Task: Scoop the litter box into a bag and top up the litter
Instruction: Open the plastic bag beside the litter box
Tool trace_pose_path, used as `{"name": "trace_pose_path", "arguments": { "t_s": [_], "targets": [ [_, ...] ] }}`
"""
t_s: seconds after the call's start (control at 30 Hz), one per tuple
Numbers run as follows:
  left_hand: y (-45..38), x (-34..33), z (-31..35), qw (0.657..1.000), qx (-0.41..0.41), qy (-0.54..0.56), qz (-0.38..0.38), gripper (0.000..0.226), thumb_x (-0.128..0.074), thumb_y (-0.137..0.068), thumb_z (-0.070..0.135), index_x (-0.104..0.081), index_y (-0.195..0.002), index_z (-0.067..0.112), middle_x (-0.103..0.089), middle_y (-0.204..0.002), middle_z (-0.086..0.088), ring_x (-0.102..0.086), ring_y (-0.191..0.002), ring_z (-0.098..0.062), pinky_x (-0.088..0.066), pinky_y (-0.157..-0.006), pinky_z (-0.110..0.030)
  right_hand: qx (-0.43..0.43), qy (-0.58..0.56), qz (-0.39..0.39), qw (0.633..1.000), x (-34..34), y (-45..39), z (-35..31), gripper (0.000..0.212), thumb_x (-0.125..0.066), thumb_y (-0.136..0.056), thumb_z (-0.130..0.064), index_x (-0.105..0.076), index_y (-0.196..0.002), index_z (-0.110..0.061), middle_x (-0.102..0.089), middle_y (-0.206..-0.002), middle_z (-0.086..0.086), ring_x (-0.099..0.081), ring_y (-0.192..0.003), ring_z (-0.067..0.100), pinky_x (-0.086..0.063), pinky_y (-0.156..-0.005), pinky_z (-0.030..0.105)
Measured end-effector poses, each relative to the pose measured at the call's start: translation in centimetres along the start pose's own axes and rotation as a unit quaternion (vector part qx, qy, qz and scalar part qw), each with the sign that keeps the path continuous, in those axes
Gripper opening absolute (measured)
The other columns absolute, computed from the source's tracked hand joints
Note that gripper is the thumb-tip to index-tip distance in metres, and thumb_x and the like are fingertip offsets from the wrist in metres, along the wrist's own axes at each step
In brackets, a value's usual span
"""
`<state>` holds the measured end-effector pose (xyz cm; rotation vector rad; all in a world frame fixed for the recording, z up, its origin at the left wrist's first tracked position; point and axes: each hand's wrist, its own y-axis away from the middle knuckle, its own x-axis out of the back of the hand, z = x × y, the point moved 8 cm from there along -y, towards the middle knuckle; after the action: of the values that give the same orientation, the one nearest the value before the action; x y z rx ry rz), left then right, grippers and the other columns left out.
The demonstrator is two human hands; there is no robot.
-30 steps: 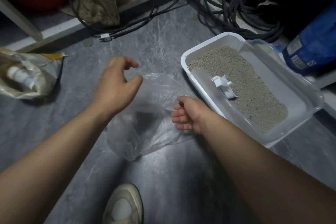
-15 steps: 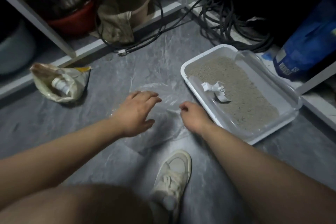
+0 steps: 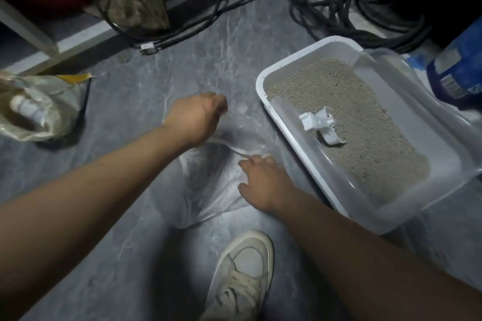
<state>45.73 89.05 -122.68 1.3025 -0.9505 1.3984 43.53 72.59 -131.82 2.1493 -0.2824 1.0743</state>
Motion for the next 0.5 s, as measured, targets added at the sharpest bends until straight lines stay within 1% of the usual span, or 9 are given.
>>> {"name": "trace_pose_path", "arguments": {
  "t_s": [0.1, 0.17, 0.23, 0.27, 0.3, 0.37, 0.4, 0.43, 0.5],
  "targets": [
    [-1.3, 0.6, -0.2, 0.999, 0.029, 0.023, 0.006, 0.02, -0.055, -0.097, 0.017, -0.069, -0.11, 0.019, -0.072, -0.112, -0.008, -0.067, -0.098, -0.036, -0.057, -0.079, -0.047, -0.027, 0.087, 0.006, 0.996, 0.1, 0.2, 0.4, 0.043, -0.045, -0.096, -0.04, -0.052, -0.134, -0.019, -0.045, -0.143, 0.008, -0.039, -0.129, 0.031, -0.03, -0.107, 0.044],
    [-1.7, 0.8, -0.2, 0.997, 0.052, 0.052, -0.005, 0.019, -0.058, -0.095, 0.017, -0.07, -0.109, 0.019, -0.073, -0.112, -0.006, -0.068, -0.1, -0.033, -0.057, -0.082, -0.047, -0.038, 0.11, 0.061, 0.991, 1.2, 0.4, 0.2, 0.037, -0.043, -0.097, -0.036, -0.059, -0.125, -0.018, -0.051, -0.134, 0.008, -0.041, -0.123, 0.03, -0.031, -0.102, 0.042],
    [-2.1, 1.3, 0.1, 0.995, 0.059, 0.079, -0.018, 0.021, -0.063, -0.092, 0.017, -0.07, -0.112, 0.02, -0.073, -0.113, -0.005, -0.068, -0.103, -0.03, -0.057, -0.085, -0.046, -0.007, 0.102, 0.14, 0.985, 2.3, 0.2, -1.1, 0.029, -0.047, -0.094, -0.027, -0.065, -0.115, -0.017, -0.058, -0.123, 0.007, -0.044, -0.117, 0.029, -0.034, -0.098, 0.04],
    [-2.3, 1.5, 0.3, 0.994, 0.059, 0.086, -0.039, 0.027, -0.067, -0.09, 0.018, -0.068, -0.117, 0.02, -0.072, -0.116, -0.004, -0.068, -0.106, -0.029, -0.056, -0.088, -0.045, 0.02, 0.09, 0.168, 0.981, 2.6, -0.1, -2.0, 0.026, -0.05, -0.092, -0.022, -0.067, -0.111, -0.016, -0.06, -0.118, 0.008, -0.046, -0.116, 0.03, -0.036, -0.097, 0.039],
    [-2.3, 1.7, 0.7, 0.992, 0.055, 0.087, -0.075, 0.04, -0.073, -0.087, 0.019, -0.064, -0.125, 0.021, -0.069, -0.123, -0.004, -0.066, -0.111, -0.028, -0.055, -0.092, -0.044, 0.043, 0.081, 0.182, 0.979, 2.6, -0.4, -2.8, 0.024, -0.053, -0.09, -0.019, -0.067, -0.109, -0.014, -0.061, -0.116, 0.009, -0.047, -0.115, 0.03, -0.037, -0.097, 0.038],
    [-1.5, 2.2, 1.4, 0.985, 0.045, 0.049, -0.157, 0.07, -0.082, -0.081, 0.022, -0.05, -0.144, 0.021, -0.056, -0.141, -0.004, -0.06, -0.122, -0.028, -0.052, -0.099, -0.042, 0.054, 0.064, 0.161, 0.983, 1.9, -1.3, -3.7, 0.026, -0.056, -0.088, -0.017, -0.065, -0.112, -0.013, -0.057, -0.12, 0.011, -0.045, -0.118, 0.031, -0.034, -0.103, 0.038],
    [-1.0, 3.2, 1.7, 0.987, 0.032, 0.02, -0.157, 0.077, -0.083, -0.081, 0.021, -0.045, -0.148, 0.021, -0.05, -0.147, -0.005, -0.057, -0.124, -0.029, -0.051, -0.1, -0.041, 0.043, 0.06, 0.132, 0.988, 1.2, -1.8, -3.8, 0.03, -0.057, -0.088, -0.018, -0.062, -0.117, -0.014, -0.053, -0.125, 0.013, -0.042, -0.122, 0.032, -0.033, -0.106, 0.038],
    [-0.4, 4.6, 2.4, 0.993, 0.008, 0.006, -0.116, 0.074, -0.081, -0.081, 0.016, -0.046, -0.147, 0.02, -0.047, -0.147, -0.006, -0.056, -0.124, -0.029, -0.05, -0.099, -0.041, 0.032, 0.064, 0.102, 0.992, 0.5, -2.1, -3.6, 0.035, -0.059, -0.088, -0.02, -0.059, -0.122, -0.014, -0.049, -0.128, 0.014, -0.04, -0.124, 0.033, -0.032, -0.107, 0.039],
    [1.5, 7.1, 4.7, 0.996, -0.068, 0.053, -0.021, 0.056, -0.074, -0.079, 0.002, -0.059, -0.131, 0.018, -0.053, -0.134, -0.006, -0.057, -0.115, -0.026, -0.05, -0.091, -0.038, 0.024, 0.086, 0.065, 0.994, -0.6, -2.3, -3.0, 0.046, -0.064, -0.085, -0.024, -0.052, -0.128, -0.015, -0.043, -0.133, 0.015, -0.04, -0.126, 0.034, -0.035, -0.104, 0.041]
  ]
}}
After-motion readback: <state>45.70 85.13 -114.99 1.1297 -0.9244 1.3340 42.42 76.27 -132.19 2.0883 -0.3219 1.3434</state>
